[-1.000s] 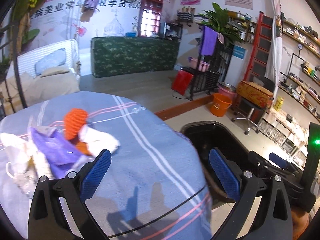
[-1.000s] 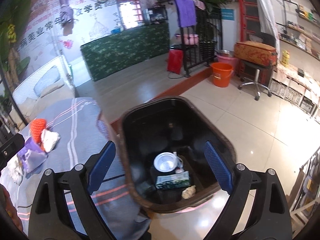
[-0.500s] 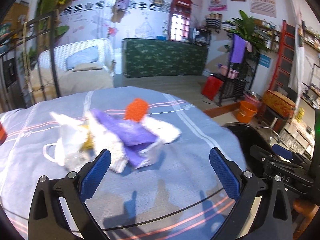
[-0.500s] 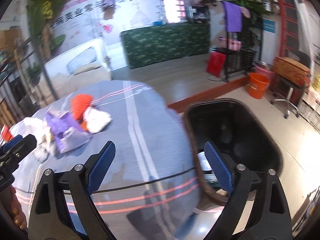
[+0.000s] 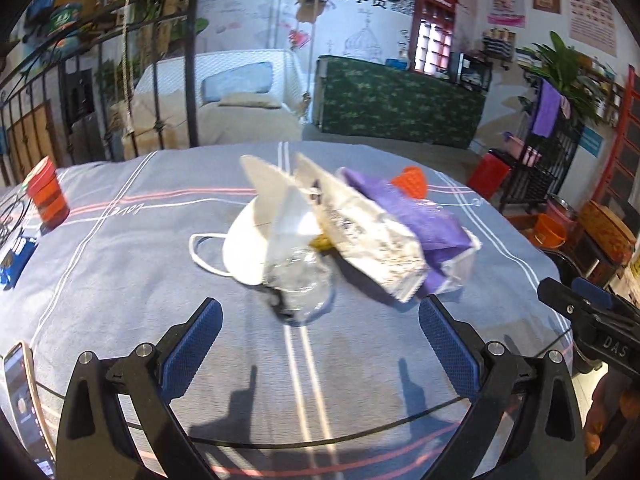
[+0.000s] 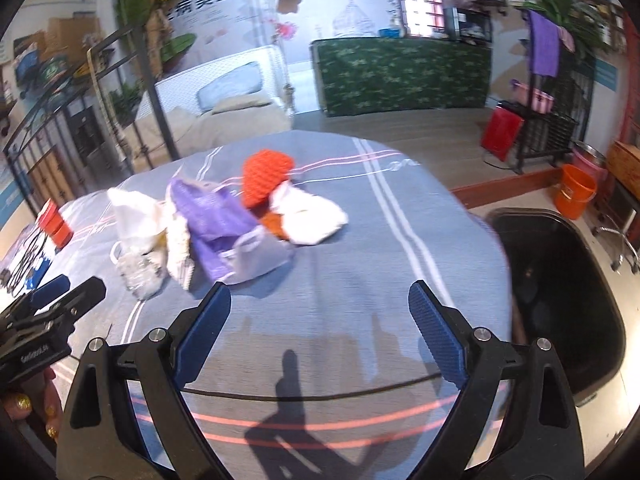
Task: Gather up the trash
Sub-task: 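Grasp the white face mask on the bed with the left gripper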
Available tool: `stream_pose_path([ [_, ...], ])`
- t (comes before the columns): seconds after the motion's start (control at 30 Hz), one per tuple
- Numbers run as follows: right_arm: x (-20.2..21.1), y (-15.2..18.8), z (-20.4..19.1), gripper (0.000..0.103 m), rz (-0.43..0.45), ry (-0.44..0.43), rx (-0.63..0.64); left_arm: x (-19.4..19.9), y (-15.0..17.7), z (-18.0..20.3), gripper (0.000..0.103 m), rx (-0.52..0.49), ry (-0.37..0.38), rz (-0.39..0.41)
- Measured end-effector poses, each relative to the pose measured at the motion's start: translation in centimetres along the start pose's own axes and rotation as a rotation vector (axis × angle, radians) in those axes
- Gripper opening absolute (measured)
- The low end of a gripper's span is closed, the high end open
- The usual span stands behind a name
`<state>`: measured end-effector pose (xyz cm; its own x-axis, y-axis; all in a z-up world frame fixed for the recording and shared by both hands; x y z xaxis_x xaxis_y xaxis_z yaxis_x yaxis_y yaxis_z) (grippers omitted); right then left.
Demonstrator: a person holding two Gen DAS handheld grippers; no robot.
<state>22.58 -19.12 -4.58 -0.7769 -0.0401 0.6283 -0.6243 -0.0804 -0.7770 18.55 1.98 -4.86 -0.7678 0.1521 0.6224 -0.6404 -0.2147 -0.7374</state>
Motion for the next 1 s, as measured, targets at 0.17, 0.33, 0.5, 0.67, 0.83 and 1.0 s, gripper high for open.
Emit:
stream_pose_path([
  [0.17,-0.7,-0.8,-2.0,0.089,-0.001,-0.031,0.04,-0.7,-1.1,-1.7,0.096,0.029,0.002,-0.01],
  [0.33,-1.0,-1.3,-2.6,0.089,-0.008,-0.038,0.04,-1.7,-2.8,-2.2,0.086,0.041,0.034,-0.032],
  [0.5,-1.5,-1.3,-2.7,0.089,-0.023,-0.04,0.037,-3.3,-3.5,-2.2,0.08,0.041,0.033,-0.06],
  [0.67,-2.0,-1.4,-2.7,0.089,-0.032,-0.036,0.043,-4.3,-3.5,-2.4,0.079,0.05,0.03,-0.081],
  [0.83,-2.6,-1.6,-2.8,0.089,-0.039,-0.04,0.047,-5.4,-5.3,-1.5,0.072,0.032,0.056,-0.079],
  [1.0,-2.8,-2.5,-3.0,0.089,-0.024,-0.044,0.069,-8.4,-6.3,-1.0,0.051,0.009,0.041,-0.135],
])
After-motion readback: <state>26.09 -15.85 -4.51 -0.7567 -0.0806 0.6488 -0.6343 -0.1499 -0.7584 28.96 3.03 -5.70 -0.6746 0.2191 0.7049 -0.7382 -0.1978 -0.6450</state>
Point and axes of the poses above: each gripper's, at about its wrist camera, not at the fingertips, and x roughly against the way its jaws point, z to its right, y to its underside, the point moved 3 cm from there along -x, roughly the way its jaws point, and after that the axes turned 12 degrees about x, right-handed, at the moved point
